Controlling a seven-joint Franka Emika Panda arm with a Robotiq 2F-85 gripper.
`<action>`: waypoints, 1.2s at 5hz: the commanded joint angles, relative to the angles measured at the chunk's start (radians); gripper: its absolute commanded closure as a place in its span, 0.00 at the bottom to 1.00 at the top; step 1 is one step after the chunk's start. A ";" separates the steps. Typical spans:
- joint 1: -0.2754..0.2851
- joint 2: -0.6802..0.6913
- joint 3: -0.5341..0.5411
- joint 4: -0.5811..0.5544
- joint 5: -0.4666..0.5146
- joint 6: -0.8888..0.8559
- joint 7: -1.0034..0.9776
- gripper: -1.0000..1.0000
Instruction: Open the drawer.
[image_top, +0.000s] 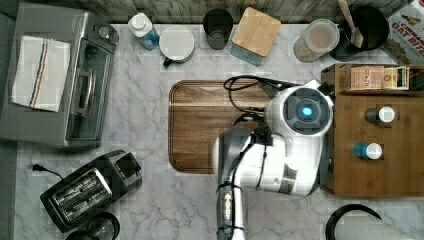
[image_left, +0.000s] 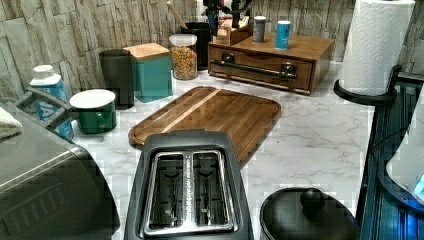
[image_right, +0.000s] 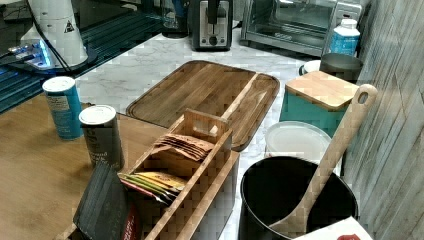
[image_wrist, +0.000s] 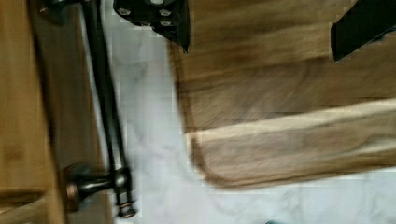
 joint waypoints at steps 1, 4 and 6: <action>-0.099 0.077 -0.067 0.011 -0.076 0.179 -0.243 0.00; -0.117 0.126 -0.078 -0.006 -0.110 0.209 -0.270 0.00; -0.123 0.177 -0.082 -0.038 -0.104 0.278 -0.302 0.00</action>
